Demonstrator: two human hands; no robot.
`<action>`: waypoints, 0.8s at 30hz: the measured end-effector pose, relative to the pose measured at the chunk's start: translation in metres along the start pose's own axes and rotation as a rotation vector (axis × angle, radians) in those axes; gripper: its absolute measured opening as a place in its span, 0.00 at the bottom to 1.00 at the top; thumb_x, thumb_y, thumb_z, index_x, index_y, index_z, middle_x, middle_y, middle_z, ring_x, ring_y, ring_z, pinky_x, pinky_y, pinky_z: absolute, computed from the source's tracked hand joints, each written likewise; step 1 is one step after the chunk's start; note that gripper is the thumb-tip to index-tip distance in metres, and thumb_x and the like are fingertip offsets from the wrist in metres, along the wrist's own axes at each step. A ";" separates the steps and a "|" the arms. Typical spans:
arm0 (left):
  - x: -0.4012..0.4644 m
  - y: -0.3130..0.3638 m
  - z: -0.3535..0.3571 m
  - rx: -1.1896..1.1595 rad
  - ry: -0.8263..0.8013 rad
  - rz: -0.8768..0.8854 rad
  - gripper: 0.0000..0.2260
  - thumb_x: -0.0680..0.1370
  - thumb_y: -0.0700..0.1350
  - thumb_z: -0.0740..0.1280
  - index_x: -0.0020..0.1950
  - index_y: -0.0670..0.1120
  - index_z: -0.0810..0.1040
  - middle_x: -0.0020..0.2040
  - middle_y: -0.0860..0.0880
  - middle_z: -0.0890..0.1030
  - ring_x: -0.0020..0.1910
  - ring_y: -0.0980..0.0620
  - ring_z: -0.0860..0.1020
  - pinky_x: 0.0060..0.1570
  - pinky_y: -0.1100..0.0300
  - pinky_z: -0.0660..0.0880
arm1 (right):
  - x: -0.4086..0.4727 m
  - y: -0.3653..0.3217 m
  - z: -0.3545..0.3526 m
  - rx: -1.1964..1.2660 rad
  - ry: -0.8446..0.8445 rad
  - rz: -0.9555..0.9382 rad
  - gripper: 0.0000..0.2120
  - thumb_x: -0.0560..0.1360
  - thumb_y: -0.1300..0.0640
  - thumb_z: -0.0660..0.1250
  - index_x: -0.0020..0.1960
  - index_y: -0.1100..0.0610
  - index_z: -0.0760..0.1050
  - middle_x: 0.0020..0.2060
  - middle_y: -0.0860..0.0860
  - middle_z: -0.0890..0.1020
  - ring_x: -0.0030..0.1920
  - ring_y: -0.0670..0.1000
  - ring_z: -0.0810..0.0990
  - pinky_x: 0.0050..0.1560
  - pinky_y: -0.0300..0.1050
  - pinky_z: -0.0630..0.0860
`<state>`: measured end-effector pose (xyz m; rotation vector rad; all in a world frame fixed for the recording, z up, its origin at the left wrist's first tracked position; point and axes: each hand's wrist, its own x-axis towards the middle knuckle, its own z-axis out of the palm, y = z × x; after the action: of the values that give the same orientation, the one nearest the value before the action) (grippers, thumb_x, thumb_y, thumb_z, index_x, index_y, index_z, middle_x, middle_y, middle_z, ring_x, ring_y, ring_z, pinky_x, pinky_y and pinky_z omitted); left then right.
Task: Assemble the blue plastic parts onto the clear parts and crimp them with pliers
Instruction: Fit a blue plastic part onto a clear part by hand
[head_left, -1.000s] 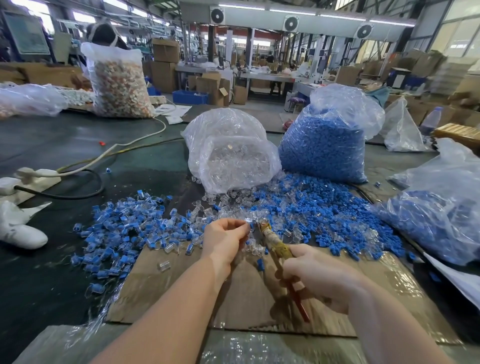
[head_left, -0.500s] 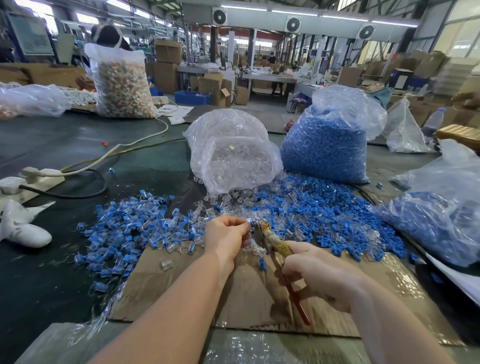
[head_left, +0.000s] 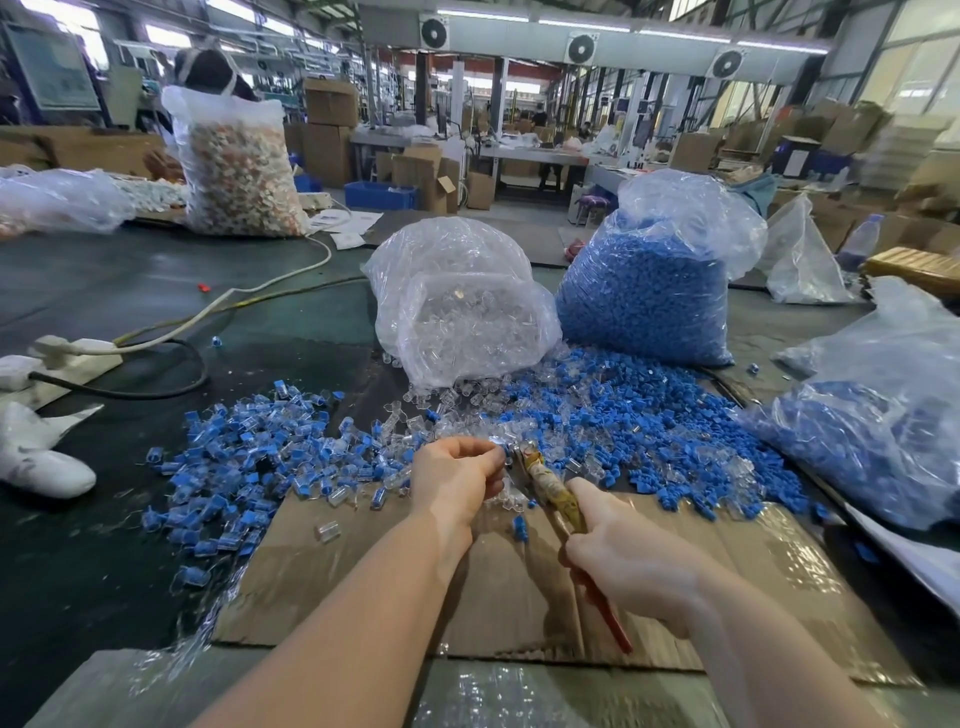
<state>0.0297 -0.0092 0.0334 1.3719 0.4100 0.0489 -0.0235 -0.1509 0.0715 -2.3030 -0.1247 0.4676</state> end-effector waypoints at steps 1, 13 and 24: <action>0.000 0.000 0.000 -0.001 0.001 0.006 0.03 0.73 0.34 0.69 0.42 0.42 0.79 0.38 0.44 0.81 0.34 0.53 0.78 0.29 0.67 0.75 | 0.000 0.001 0.000 0.026 -0.008 0.010 0.07 0.78 0.64 0.55 0.48 0.53 0.65 0.43 0.50 0.75 0.35 0.47 0.70 0.35 0.40 0.68; 0.013 0.007 -0.043 0.581 0.248 0.400 0.03 0.77 0.41 0.66 0.45 0.48 0.78 0.38 0.55 0.78 0.34 0.59 0.75 0.31 0.71 0.69 | 0.014 0.045 -0.007 -0.219 0.381 0.157 0.18 0.77 0.53 0.62 0.65 0.52 0.65 0.51 0.53 0.75 0.52 0.53 0.74 0.54 0.48 0.75; 0.041 0.009 -0.134 1.364 0.619 0.413 0.09 0.79 0.47 0.62 0.54 0.55 0.81 0.50 0.49 0.80 0.49 0.47 0.74 0.52 0.51 0.63 | 0.017 0.083 -0.003 -0.739 0.567 0.351 0.31 0.76 0.34 0.50 0.74 0.49 0.54 0.65 0.57 0.67 0.65 0.57 0.66 0.62 0.50 0.65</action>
<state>0.0276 0.1296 0.0127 2.7917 0.7158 0.6425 -0.0109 -0.2064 0.0094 -3.1050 0.4661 -0.1169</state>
